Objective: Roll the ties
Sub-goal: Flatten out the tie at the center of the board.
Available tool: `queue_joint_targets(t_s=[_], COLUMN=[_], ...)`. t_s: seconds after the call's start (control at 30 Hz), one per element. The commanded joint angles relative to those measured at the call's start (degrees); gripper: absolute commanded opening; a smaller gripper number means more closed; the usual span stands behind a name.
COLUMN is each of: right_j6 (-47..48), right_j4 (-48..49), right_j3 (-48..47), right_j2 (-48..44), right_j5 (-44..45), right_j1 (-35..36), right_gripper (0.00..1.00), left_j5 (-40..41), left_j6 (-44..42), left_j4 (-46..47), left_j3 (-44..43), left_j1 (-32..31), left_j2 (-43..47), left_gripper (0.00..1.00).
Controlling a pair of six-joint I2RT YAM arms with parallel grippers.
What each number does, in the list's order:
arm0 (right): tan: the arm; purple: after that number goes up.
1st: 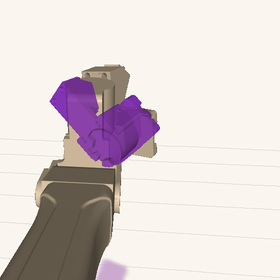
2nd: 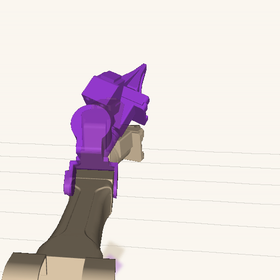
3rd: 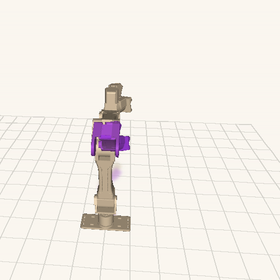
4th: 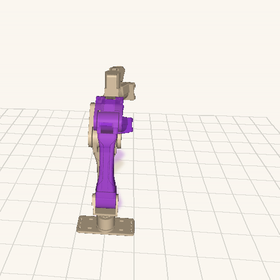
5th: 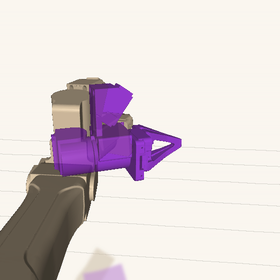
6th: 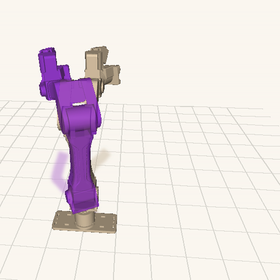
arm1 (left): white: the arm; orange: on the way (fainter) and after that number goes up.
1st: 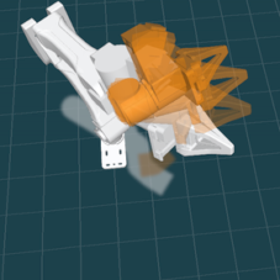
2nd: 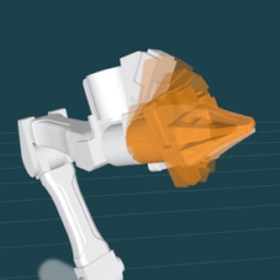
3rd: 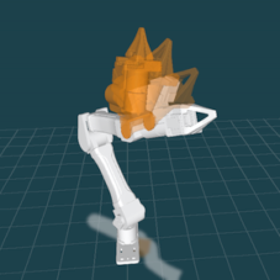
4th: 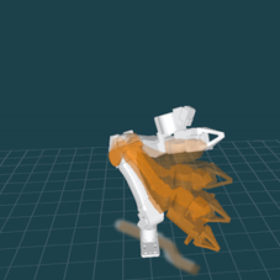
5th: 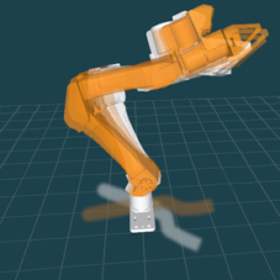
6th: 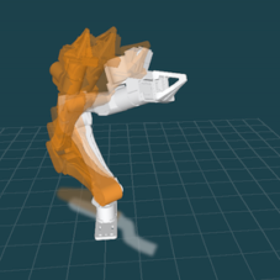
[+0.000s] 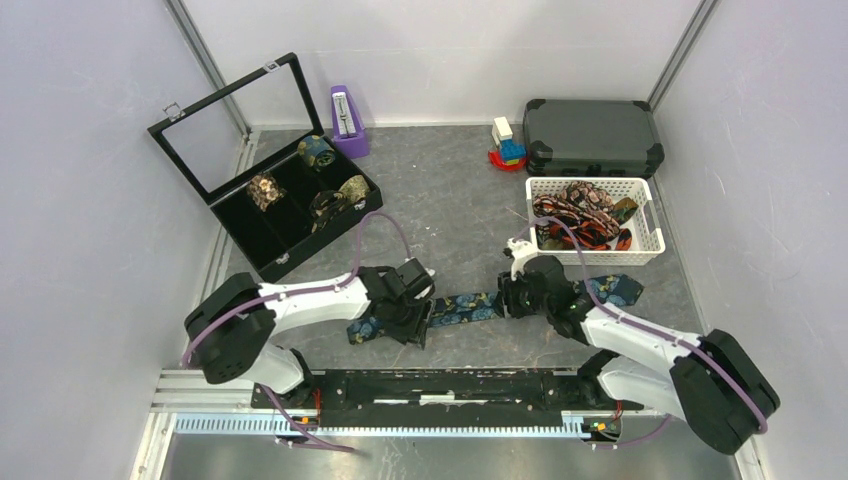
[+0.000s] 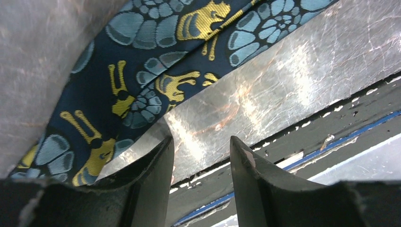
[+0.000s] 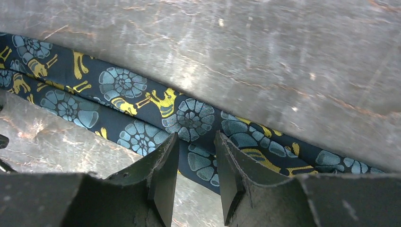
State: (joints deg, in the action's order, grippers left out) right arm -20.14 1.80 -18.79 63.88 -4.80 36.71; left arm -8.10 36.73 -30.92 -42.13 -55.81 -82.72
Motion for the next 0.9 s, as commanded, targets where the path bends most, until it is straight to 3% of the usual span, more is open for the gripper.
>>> queue_joint_targets(t_s=[0.0,0.17,0.23,0.5,0.67,0.87], right_j6=[0.1,-3.8,-5.0,-3.3,-2.1,-2.2], right_j4=[-8.9,-13.2,-14.2,-17.9,-15.9,-14.6], right_j3=[4.8,6.6,6.5,-0.6,-2.3,-4.2], right_j2=[-3.0,-9.4,-11.7,-13.1,-12.5,-13.6], right_j5=[2.8,8.4,9.4,8.2,6.5,4.9], right_j1=[-2.6,-4.6,-5.2,-5.2,-5.2,-5.3], right_gripper=[0.41,0.41,0.41,0.41,0.41,0.41], left_j5=[-1.7,-1.4,0.4,19.1,30.4,34.3], left_j6=[-6.9,-5.6,-3.2,13.8,24.7,35.8], left_j4=[-0.1,-1.2,-2.3,-13.4,-22.3,-22.2], left_j3=[-5.7,-7.4,-7.1,-3.4,-0.8,5.1], left_j1=[-0.2,-0.3,-0.3,-1.6,-1.7,-1.8], left_j2=[-2.7,0.5,3.1,21.0,29.9,32.3], left_gripper=[0.54,0.58,0.65,0.83,0.82,0.74])
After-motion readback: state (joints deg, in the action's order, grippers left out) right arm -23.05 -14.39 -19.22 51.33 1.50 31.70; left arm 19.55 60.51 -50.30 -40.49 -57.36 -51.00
